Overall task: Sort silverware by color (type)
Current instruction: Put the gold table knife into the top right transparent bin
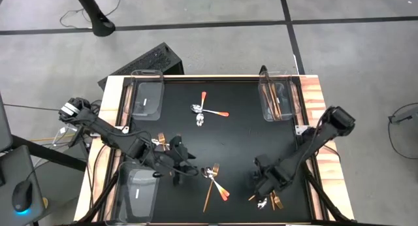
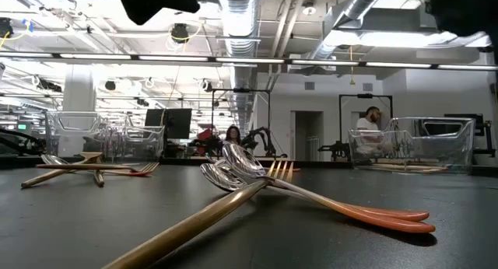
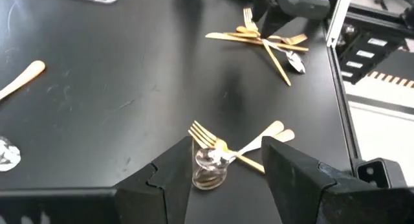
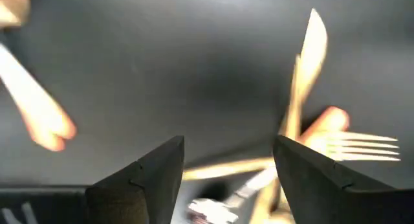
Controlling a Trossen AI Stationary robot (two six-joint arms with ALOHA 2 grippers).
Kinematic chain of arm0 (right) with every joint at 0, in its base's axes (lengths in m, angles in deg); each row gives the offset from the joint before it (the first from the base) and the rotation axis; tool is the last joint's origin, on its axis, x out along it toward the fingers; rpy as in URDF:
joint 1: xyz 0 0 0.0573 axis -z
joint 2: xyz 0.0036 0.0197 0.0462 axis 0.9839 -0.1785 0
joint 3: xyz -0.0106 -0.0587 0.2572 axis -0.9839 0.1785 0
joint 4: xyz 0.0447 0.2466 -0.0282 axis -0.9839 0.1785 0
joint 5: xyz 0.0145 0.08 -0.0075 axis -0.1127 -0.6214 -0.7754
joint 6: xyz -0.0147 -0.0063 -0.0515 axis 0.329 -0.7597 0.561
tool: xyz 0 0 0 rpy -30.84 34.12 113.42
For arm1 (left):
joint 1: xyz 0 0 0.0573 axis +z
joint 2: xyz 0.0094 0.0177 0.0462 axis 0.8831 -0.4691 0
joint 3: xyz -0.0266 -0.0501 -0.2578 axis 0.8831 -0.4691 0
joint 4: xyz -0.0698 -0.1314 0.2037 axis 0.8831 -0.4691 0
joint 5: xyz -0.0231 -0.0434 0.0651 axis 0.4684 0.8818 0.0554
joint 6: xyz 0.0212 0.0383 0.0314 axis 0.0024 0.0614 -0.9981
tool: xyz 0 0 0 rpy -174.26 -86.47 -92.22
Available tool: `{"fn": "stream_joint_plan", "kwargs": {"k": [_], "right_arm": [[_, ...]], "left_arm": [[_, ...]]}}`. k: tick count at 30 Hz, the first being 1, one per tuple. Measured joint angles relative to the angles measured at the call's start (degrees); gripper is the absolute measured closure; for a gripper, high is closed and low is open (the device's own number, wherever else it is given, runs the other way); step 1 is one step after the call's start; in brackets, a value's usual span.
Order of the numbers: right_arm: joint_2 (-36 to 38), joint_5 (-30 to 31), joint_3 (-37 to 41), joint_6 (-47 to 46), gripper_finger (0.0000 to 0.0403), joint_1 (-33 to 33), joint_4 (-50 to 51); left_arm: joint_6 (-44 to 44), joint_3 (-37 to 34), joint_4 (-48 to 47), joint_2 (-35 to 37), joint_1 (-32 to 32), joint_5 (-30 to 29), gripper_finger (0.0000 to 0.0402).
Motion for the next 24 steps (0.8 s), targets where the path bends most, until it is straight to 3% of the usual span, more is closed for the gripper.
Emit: {"fn": "stream_joint_plan", "kwargs": {"k": [3, 7, 13, 19, 24], "right_arm": [[-2.27, -7.43, -0.03, 6.12, 0.0143, -0.01, -1.19], [-4.82, -10.22, -0.03, 6.97, 0.0143, -0.01, 0.45], [-6.11, -11.15, 0.28, 11.73, 0.0143, 1.84, 2.12], [-6.03, -11.11, 0.17, 20.78, 0.0144, 3.41, -12.93], [-7.08, -12.52, 0.27, 21.51, 0.0159, 3.21, -8.29]], "left_arm": [[0.63, 0.0, -1.49, 0.0, -0.63, -0.22, 0.0233], [0.92, 0.0, -2.8, 0.0, -0.91, -2.42, 0.0233], [2.35, 0.0, -3.45, 0.0, -0.92, -2.64, 0.0233], [2.42, 0.0, -4.81, 0.0, -0.91, -3.75, 0.0233], [2.99, 0.0, -4.72, 0.0, -0.89, -6.55, 0.0233]]}}
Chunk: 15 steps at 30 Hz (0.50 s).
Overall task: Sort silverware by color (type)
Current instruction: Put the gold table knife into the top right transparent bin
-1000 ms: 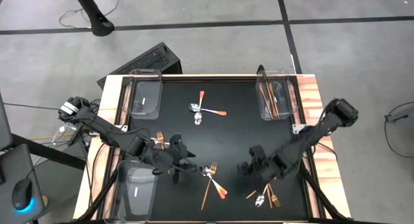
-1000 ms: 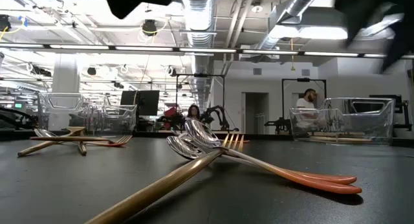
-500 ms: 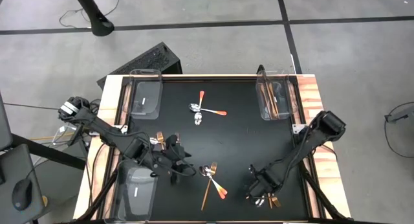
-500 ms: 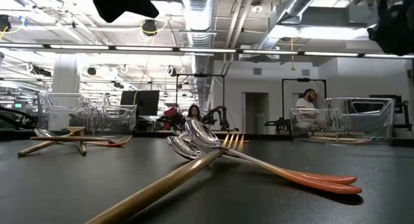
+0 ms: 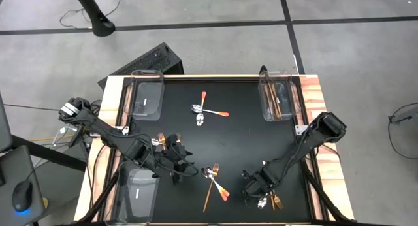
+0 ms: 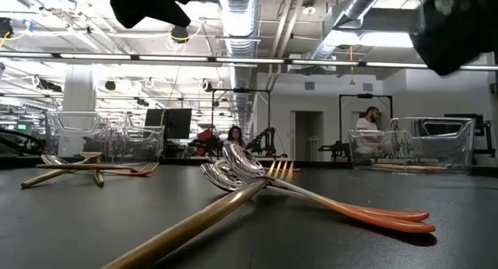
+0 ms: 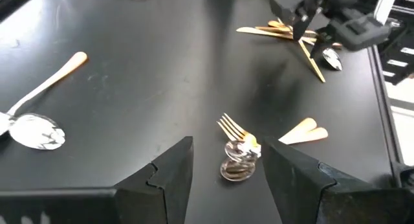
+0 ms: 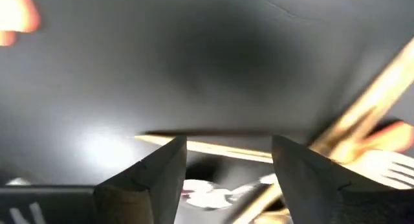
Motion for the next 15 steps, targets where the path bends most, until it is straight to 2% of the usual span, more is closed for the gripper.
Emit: {"fn": "stream_joint_plan", "kwargs": {"k": [3, 7, 15], "right_arm": [[0.15, -2.03, 0.21, 0.44, 0.017, -0.64, 4.47], [-0.03, -7.17, 3.43, -0.1, 0.018, -2.33, 3.74], [0.41, -14.88, 5.78, -8.35, 0.0193, -9.11, 3.5]], "left_arm": [[-0.23, 0.0, 0.0, 0.0, 0.0, -0.74, 0.0233], [-0.28, 0.0, -0.07, 0.0, 0.34, -0.98, 0.0233], [0.05, 0.0, -0.13, 0.0, 0.33, -0.81, 0.0233]]}}
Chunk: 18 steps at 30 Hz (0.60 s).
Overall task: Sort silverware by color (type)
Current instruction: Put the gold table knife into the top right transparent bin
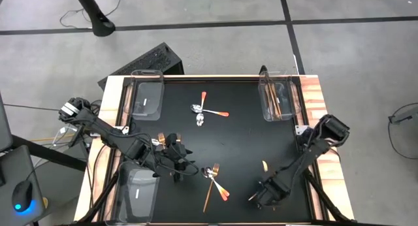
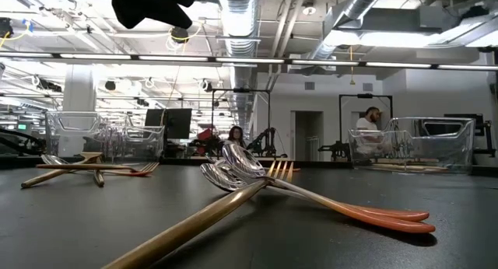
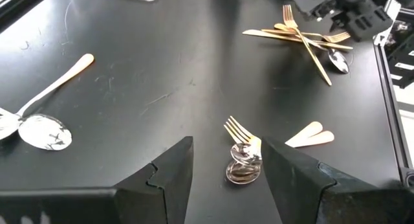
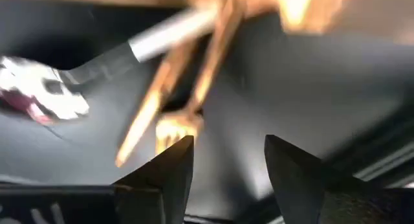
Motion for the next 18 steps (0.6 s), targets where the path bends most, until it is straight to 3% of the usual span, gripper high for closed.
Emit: {"fn": "stream_joint_plan", "kwargs": {"k": [5, 11, 18], "right_arm": [[3.53, 3.44, -0.89, -6.35, 0.0203, -1.76, -5.06], [7.38, 19.11, -1.87, -11.08, 0.0231, 0.34, -5.97], [4.17, 21.67, 1.73, -6.4, 0.0262, 7.42, -10.63]], "left_arm": [[-0.07, 0.0, 0.02, 0.0, 0.0, -0.01, 0.0233], [-1.69, 0.0, 0.48, 0.0, 1.25, -0.03, 0.0233], [-1.79, 0.0, 1.01, 0.0, 3.76, 1.07, 0.0233]]}}
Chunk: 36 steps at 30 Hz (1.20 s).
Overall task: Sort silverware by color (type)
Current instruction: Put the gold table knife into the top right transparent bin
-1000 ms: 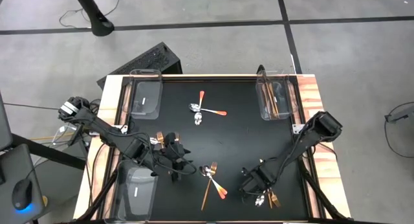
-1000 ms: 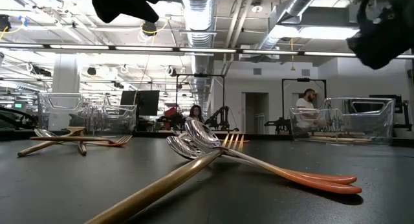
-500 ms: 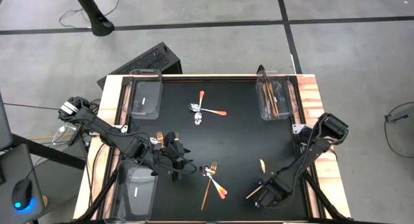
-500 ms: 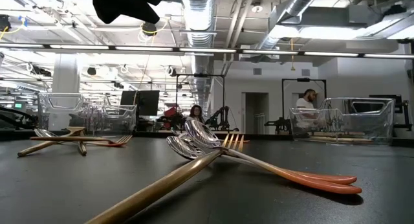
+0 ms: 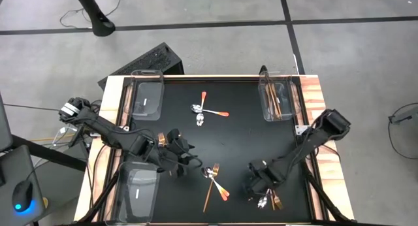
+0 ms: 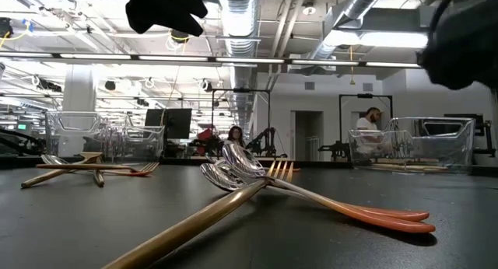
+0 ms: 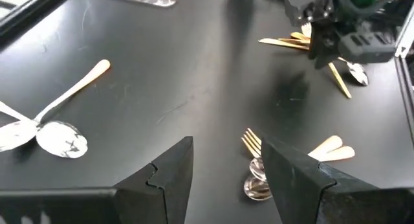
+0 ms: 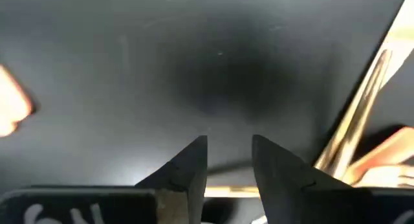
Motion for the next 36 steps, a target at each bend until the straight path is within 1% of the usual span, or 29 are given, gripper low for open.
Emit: {"fn": "stream_joint_plan", "kwargs": {"k": [3, 5, 10, 13, 17, 21, 24, 25, 27, 31, 34, 36], "right_arm": [[0.36, -0.87, 0.79, 1.08, 0.0269, 0.28, -1.12], [0.18, -2.47, 0.95, 1.15, 0.0273, -0.28, 2.12], [0.32, -9.82, 1.08, 2.56, 0.0278, -3.14, 11.48], [0.49, -12.08, 1.93, 1.9, 0.028, -4.87, 12.79], [2.69, -11.42, 1.72, -2.57, 0.0281, -6.73, 11.35], [4.99, -5.67, 1.69, -6.68, 0.0281, -7.54, 10.26], [5.89, -1.63, 1.68, -7.69, 0.0281, -6.28, 10.69], [5.93, -1.25, 1.68, -7.52, 0.0281, -5.56, 10.3], [5.52, -1.07, 1.66, -5.66, 0.0281, -4.12, 9.64], [2.65, -3.23, 1.98, -2.95, 0.0281, -1.29, 8.86], [1.02, -4.47, 1.96, -2.39, 0.0281, -0.33, 6.93], [0.08, -6.54, 2.01, -2.16, 0.0281, -0.35, 6.07]], "left_arm": [[0.49, 0.0, -0.08, 0.0, 0.15, 1.93, 0.0233], [1.3, 0.0, -0.2, 0.0, -0.08, 2.23, 0.0233], [1.94, 0.0, -0.6, 0.0, -0.7, -0.03, 0.0233], [1.91, 0.0, -0.61, 0.0, -0.7, -0.89, 0.0233], [1.34, 0.0, -0.6, 0.0, -0.67, -1.32, 0.0233], [0.92, 0.0, -0.55, 0.0, -0.66, -1.87, 0.0233], [0.11, 0.0, -0.55, 0.0, -0.62, -2.48, 0.0233], [-0.07, 0.0, -0.55, 0.0, -0.43, -2.5, 0.0233], [-0.22, 0.0, -0.55, 0.0, -0.01, -2.51, 0.0233], [-0.22, 0.0, -0.55, 0.0, 1.4, -1.92, 0.0233], [0.35, 0.0, -0.55, 0.0, 2.01, -0.35, 0.0233], [0.69, 0.0, -0.59, 0.0, 1.98, 0.29, 0.0233]]}}
